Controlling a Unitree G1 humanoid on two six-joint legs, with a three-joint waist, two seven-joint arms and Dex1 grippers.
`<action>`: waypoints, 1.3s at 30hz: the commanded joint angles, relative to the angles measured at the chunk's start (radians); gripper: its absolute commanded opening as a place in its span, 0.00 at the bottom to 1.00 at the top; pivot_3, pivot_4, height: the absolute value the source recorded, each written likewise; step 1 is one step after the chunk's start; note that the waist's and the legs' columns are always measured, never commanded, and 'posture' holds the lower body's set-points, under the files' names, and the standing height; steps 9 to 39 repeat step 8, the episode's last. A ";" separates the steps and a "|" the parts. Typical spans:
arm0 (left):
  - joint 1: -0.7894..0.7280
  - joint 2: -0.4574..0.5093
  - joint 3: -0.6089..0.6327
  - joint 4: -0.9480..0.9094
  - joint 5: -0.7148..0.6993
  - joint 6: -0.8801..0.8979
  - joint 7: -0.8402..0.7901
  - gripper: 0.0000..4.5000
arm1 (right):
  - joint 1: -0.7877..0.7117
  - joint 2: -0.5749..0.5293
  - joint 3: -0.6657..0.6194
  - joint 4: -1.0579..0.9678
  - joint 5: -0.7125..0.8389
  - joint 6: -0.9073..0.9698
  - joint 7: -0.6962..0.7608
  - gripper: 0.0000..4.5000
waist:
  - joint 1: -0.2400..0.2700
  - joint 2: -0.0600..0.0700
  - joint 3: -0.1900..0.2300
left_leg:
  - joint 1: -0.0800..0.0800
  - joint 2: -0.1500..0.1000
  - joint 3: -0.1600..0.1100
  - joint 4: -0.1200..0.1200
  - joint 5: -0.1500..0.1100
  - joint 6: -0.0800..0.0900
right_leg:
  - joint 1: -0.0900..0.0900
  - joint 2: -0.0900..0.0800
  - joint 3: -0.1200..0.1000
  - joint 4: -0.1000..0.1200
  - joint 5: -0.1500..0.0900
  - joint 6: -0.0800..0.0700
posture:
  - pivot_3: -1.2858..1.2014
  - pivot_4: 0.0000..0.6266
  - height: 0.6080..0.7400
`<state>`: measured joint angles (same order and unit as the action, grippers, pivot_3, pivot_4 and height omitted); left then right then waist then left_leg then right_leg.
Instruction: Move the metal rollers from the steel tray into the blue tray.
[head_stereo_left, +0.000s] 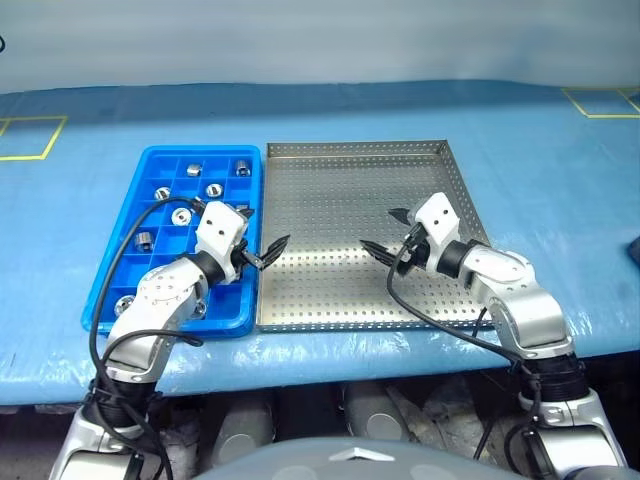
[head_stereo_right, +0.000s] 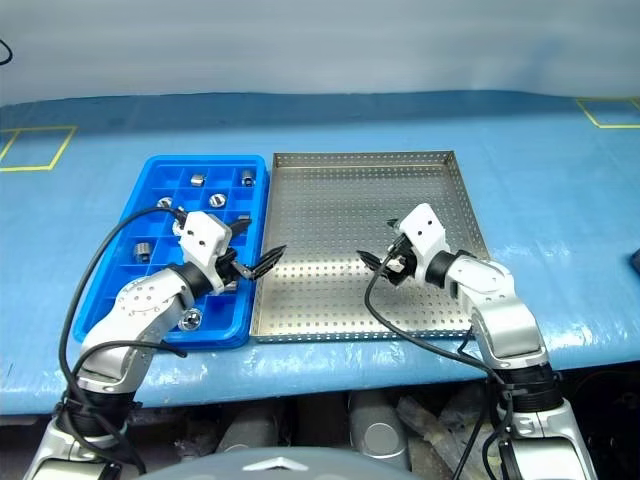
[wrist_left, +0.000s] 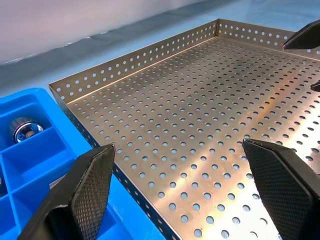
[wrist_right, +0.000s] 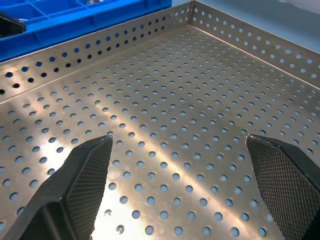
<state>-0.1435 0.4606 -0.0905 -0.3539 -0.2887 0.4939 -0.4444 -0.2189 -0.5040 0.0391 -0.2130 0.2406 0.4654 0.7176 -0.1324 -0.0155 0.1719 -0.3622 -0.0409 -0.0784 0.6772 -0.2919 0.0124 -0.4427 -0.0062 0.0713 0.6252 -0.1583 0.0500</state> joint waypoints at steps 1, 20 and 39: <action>-0.006 0.001 -0.002 -0.033 0.007 -0.018 -0.024 1.00 | -0.012 -0.010 -0.010 -0.018 0.012 -0.030 0.013 1.00 | -0.002 0.000 0.000 | 0.000 0.000 0.000 0.000 0.000 0.000 | 0.000 0.000 0.000 0.000 0.000 0.000 | 0.44 0.24 1.00; 0.029 0.004 -0.002 -0.053 0.028 -0.033 -0.037 1.00 | -0.037 0.009 -0.002 -0.013 0.017 -0.042 0.015 1.00 | -0.001 0.000 0.000 | 0.000 0.000 0.000 0.002 0.000 0.000 | 0.000 0.000 0.000 0.000 0.000 0.001 | 0.45 0.24 1.00; 0.029 0.004 -0.002 -0.053 0.028 -0.033 -0.037 1.00 | -0.037 0.009 -0.002 -0.013 0.017 -0.042 0.015 1.00 | -0.001 0.000 0.000 | 0.000 0.000 0.000 0.002 0.000 0.000 | 0.000 0.000 0.000 0.000 0.000 0.001 | 0.45 0.24 1.00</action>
